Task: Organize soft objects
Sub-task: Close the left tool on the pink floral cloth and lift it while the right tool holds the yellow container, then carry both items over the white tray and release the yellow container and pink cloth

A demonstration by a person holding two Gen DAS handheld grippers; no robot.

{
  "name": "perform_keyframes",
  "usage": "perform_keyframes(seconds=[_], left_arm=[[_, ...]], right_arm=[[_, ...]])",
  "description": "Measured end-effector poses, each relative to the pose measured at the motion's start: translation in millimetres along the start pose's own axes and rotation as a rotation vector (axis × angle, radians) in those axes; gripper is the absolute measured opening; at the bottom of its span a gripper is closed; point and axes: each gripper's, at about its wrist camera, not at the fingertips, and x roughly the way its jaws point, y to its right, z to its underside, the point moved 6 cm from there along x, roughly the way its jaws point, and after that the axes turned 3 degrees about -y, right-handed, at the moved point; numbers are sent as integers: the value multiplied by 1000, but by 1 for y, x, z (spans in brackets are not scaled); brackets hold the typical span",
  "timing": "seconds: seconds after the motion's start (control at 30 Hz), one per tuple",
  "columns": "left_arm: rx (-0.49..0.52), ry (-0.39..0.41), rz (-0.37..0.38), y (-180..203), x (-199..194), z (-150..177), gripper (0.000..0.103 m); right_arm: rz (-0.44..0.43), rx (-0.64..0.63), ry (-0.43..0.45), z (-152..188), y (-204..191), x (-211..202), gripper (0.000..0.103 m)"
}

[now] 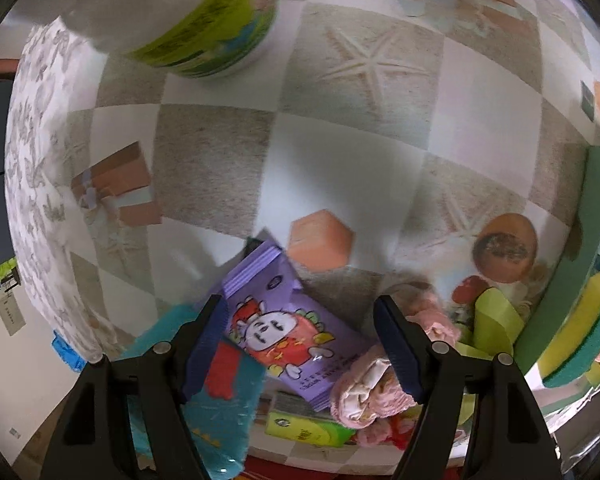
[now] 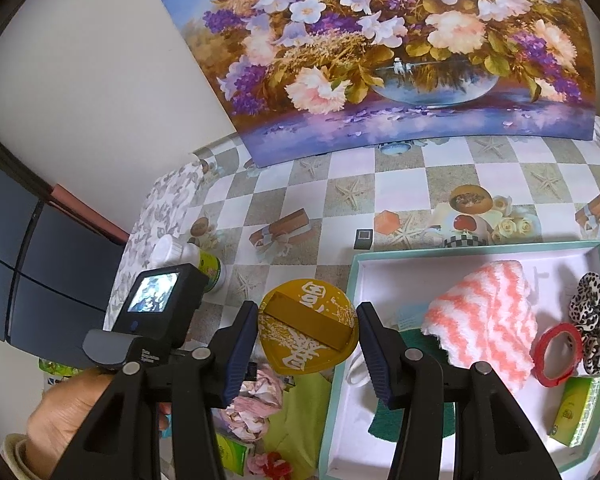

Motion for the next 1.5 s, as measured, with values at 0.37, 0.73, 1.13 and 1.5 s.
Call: perform_keyframes(seconds=[0.37, 0.73, 1.13, 1.5], left_arm=[[81, 115, 70, 48, -6, -6, 76], [189, 203, 34, 78, -26, 11, 75], [262, 230, -2, 122, -5, 69, 53], [217, 354, 31, 109, 1, 108, 12]], right_arm=[[-8, 9, 4, 0, 3, -3, 53], [2, 17, 15, 0, 8, -9, 53], [30, 17, 25, 2, 15, -20, 53], [58, 22, 42, 6, 26, -37, 53]])
